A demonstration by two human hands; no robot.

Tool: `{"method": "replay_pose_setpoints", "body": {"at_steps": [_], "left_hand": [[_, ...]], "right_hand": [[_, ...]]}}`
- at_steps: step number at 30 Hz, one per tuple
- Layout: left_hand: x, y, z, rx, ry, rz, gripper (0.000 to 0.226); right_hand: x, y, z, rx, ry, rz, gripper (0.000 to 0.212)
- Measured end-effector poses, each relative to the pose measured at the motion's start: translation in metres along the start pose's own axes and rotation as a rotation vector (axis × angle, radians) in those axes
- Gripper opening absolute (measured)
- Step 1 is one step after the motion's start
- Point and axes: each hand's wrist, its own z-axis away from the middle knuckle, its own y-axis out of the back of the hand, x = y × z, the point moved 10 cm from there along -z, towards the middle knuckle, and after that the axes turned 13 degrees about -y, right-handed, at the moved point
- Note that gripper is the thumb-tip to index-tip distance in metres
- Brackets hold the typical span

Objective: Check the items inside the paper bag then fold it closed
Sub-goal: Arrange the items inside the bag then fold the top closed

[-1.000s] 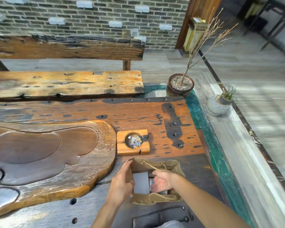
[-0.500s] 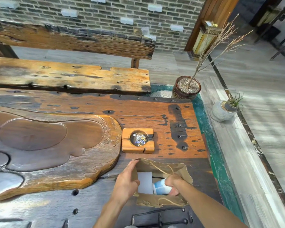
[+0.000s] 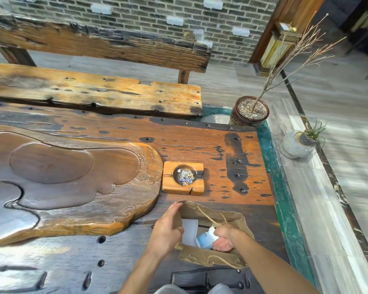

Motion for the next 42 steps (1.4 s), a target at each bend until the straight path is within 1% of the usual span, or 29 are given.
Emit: {"method": "replay_pose_setpoints", "body": {"at_steps": [3, 5, 7, 9, 12, 14, 16, 20, 23, 26, 31, 33, 36, 40, 42], "left_hand": [[-0.003, 0.001, 0.000, 0.004, 0.019, 0.003, 0.078], [-0.004, -0.001, 0.000, 0.003, 0.023, 0.015, 0.078], [-0.002, -0.003, 0.000, 0.002, 0.014, 0.032, 0.078], [-0.001, -0.006, 0.000, -0.001, 0.009, 0.046, 0.079], [0.002, -0.010, -0.002, -0.011, 0.000, 0.053, 0.078], [0.004, -0.012, -0.004, -0.019, -0.007, 0.053, 0.078], [0.005, -0.013, -0.004, -0.023, -0.010, 0.056, 0.077], [0.005, -0.014, -0.004, -0.024, -0.017, 0.065, 0.078], [0.006, -0.014, -0.004, -0.026, -0.021, 0.059, 0.077], [0.006, -0.014, -0.005, -0.032, -0.022, 0.050, 0.078], [0.006, -0.015, -0.007, -0.033, -0.023, 0.041, 0.078], [0.005, -0.015, -0.007, -0.032, -0.018, 0.042, 0.077], [0.005, -0.015, -0.007, -0.028, -0.020, 0.041, 0.077], [0.006, -0.016, -0.007, -0.027, -0.021, 0.046, 0.077], [0.007, -0.017, -0.007, -0.031, -0.023, 0.049, 0.077]], "right_hand": [[0.003, -0.005, 0.005, -0.075, -0.003, -0.080, 0.034], [0.006, -0.003, 0.006, -0.093, 0.005, -0.109, 0.037], [0.008, 0.004, 0.007, -0.059, 0.020, -0.103, 0.030], [0.009, 0.011, 0.004, -0.014, 0.036, -0.074, 0.016], [0.010, 0.025, 0.002, 0.098, 0.084, -0.014, 0.042], [0.011, 0.030, 0.005, 0.149, 0.104, 0.022, 0.045], [0.013, 0.030, 0.008, 0.186, 0.119, 0.012, 0.042], [0.007, 0.038, 0.011, 0.327, 0.198, -0.006, 0.015], [0.004, 0.042, 0.011, 0.374, 0.217, -0.069, 0.017], [0.002, 0.042, 0.008, 0.414, 0.207, 0.013, 0.024], [-0.004, 0.039, 0.010, 0.417, 0.224, 0.148, 0.021], [-0.005, 0.037, 0.016, 0.398, 0.237, 0.187, 0.026], [-0.002, 0.038, 0.023, 0.363, 0.235, 0.159, 0.033], [0.001, 0.040, 0.033, 0.315, 0.235, 0.197, 0.022], [-0.001, 0.041, 0.046, 0.286, 0.271, 0.222, 0.015]]}}
